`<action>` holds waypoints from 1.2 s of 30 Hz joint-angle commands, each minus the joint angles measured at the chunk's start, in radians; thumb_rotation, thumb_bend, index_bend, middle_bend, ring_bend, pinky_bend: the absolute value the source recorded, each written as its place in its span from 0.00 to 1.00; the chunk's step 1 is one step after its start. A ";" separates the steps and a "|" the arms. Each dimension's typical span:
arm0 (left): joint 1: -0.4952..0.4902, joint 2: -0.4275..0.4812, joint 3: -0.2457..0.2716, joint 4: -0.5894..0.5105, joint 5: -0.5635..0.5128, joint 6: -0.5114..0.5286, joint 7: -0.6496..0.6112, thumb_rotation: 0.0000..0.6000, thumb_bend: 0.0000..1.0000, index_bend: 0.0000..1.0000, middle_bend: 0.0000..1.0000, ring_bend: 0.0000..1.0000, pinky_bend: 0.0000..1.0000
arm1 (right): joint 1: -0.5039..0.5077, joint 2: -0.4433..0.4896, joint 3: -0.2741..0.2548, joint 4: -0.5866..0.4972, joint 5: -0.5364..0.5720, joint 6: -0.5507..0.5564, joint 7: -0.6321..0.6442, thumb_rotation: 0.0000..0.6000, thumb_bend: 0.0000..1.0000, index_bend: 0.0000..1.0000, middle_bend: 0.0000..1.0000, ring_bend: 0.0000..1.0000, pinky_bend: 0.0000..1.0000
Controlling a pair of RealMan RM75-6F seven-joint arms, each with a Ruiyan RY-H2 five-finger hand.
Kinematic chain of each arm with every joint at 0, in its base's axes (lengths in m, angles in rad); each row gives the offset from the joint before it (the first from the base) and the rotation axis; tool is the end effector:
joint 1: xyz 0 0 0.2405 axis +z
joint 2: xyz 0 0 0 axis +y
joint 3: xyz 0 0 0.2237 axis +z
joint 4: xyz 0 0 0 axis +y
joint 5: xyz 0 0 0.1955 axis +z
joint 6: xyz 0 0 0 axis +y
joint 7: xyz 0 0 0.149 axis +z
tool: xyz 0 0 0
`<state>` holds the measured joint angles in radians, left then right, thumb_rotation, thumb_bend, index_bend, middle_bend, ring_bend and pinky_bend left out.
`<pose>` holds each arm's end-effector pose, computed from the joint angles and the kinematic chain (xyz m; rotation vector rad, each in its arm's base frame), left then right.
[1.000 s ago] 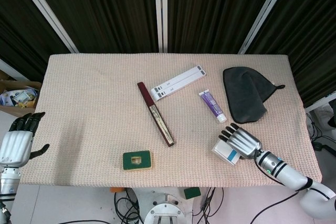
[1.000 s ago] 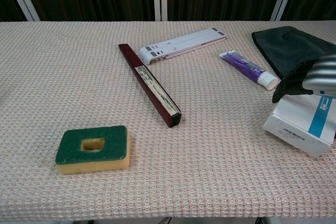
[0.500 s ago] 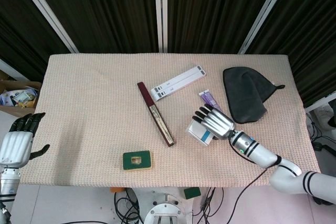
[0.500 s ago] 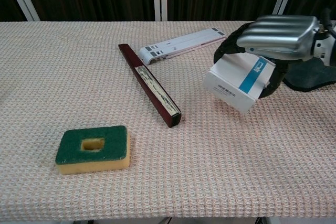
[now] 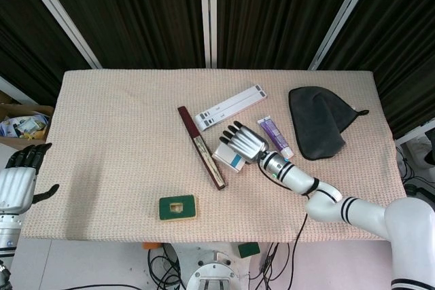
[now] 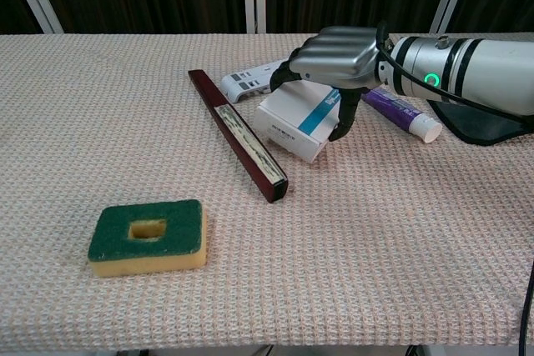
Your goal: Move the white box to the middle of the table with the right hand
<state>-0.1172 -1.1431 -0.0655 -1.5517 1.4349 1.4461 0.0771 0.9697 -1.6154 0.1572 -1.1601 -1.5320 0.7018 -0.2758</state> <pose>-0.2891 0.1953 0.1581 -1.3880 -0.8432 -0.8028 -0.0767 -0.3578 -0.0384 2.3048 -0.3060 0.7703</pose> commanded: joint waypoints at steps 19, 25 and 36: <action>0.008 0.008 0.001 0.009 0.005 0.013 -0.021 0.99 0.14 0.13 0.15 0.12 0.17 | 0.031 0.026 0.007 -0.060 0.100 0.005 -0.064 1.00 0.00 0.00 0.00 0.00 0.01; 0.007 0.009 0.001 0.001 0.008 0.015 -0.013 1.00 0.14 0.12 0.15 0.12 0.17 | -0.030 0.165 -0.005 -0.228 0.074 0.111 -0.052 1.00 0.00 0.00 0.00 0.00 0.00; 0.010 0.000 0.001 0.005 0.015 0.028 -0.006 0.99 0.14 0.13 0.15 0.12 0.17 | -0.432 0.522 -0.173 -0.516 0.027 0.560 -0.067 1.00 0.00 0.00 0.00 0.00 0.00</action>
<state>-0.1068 -1.1431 -0.0645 -1.5472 1.4496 1.4741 0.0709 0.6799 -1.1873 0.0587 -1.6202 -1.4944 1.1181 -0.3423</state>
